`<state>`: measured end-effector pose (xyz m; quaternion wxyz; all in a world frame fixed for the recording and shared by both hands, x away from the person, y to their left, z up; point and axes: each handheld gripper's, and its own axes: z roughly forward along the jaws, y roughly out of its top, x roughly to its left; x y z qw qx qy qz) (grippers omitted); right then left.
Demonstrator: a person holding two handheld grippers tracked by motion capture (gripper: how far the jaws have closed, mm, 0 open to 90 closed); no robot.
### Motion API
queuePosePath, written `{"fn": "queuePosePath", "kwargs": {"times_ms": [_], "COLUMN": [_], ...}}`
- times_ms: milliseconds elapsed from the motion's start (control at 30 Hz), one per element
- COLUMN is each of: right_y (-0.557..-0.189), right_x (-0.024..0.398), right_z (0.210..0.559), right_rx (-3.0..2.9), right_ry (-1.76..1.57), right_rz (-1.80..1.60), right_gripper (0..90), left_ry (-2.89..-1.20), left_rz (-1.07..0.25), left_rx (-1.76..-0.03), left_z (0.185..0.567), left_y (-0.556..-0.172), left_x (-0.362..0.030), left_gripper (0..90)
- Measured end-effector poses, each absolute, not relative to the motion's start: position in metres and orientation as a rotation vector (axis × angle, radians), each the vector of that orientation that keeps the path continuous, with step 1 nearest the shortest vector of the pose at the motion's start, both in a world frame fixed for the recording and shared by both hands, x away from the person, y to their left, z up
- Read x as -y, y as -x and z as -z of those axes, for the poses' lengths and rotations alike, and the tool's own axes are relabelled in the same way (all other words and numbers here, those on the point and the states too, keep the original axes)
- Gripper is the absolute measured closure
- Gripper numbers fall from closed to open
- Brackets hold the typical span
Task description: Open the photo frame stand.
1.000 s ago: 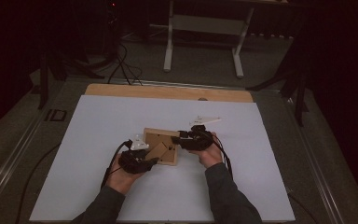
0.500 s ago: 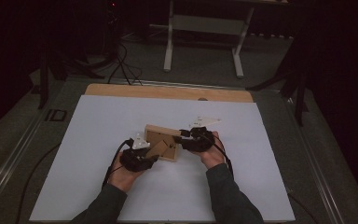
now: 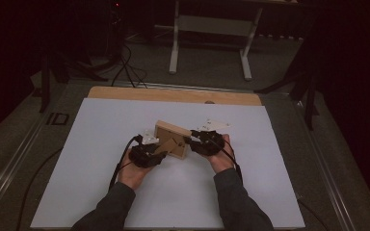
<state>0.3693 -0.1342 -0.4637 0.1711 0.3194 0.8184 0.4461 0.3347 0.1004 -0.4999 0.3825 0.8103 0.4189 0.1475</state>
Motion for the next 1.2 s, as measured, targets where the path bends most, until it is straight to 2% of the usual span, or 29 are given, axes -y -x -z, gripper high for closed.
{"fn": "queuePosePath", "kwargs": {"times_ms": [467,1200], "right_y": [-0.368,-0.358], "right_x": [0.131,0.121], "right_z": [0.466,0.470], "right_rx": [-2.287,-2.315], "right_ry": [-0.951,-0.909], "right_rz": [-1.288,-1.328], "right_gripper": [59.5,58.5], "left_ry": [-2.099,-2.091], "left_rz": [-0.386,-0.390], "left_rx": [-1.062,-1.077], "left_z": [0.503,0.509], "left_y": [-0.349,-0.340], "left_x": [-0.103,-0.114], "left_gripper": [62.4,58.3]}}
